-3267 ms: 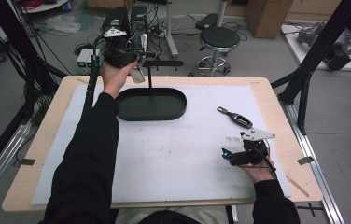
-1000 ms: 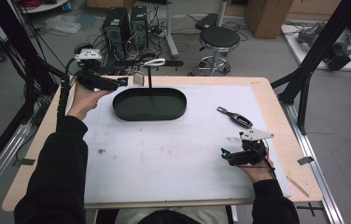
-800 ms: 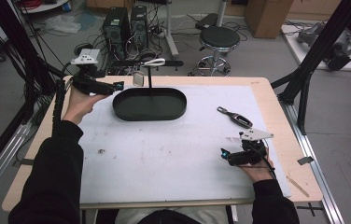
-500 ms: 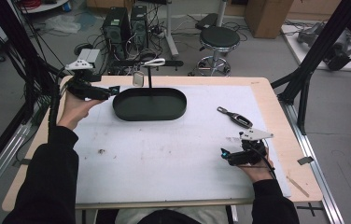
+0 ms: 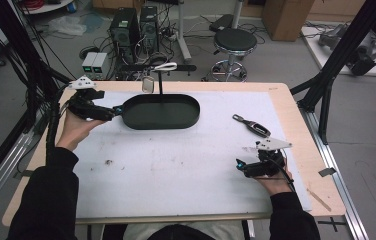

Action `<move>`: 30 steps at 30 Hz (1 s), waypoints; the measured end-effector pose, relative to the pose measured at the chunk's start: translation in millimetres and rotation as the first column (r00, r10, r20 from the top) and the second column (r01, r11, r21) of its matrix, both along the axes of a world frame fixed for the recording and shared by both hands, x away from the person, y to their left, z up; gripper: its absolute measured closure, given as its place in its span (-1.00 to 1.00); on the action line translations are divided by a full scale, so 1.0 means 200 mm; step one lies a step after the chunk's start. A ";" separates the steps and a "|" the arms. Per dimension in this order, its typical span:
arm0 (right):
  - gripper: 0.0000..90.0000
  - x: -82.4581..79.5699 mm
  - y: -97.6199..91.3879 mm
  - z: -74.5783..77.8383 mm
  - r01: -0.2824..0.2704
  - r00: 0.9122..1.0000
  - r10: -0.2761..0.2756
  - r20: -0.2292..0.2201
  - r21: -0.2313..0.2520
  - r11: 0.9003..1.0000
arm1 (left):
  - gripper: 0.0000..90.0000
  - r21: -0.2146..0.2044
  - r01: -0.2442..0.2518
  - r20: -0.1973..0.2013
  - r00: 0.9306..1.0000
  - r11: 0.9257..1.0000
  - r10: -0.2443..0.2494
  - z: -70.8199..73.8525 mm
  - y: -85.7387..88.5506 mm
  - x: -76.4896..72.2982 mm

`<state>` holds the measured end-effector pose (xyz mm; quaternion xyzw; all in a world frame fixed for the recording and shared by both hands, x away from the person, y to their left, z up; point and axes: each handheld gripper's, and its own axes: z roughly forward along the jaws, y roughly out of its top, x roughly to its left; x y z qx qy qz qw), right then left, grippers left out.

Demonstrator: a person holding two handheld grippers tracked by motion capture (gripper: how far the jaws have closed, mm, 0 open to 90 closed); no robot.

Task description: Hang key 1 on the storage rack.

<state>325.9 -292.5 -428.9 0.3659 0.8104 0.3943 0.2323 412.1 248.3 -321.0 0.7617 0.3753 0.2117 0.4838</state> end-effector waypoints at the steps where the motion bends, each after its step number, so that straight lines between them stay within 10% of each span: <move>1: -0.98 0.00 0.00 0.00 0.000 1.000 0.000 -0.001 -0.001 1.000 | -0.96 0.000 0.002 0.000 1.000 1.000 -0.002 0.00 0.01 -0.01; 30: -0.98 0.00 0.01 -0.01 0.004 1.000 -0.004 -0.008 -0.017 1.000 | -0.96 -0.065 -0.023 -0.048 0.999 0.998 0.020 -0.23 0.20 -0.24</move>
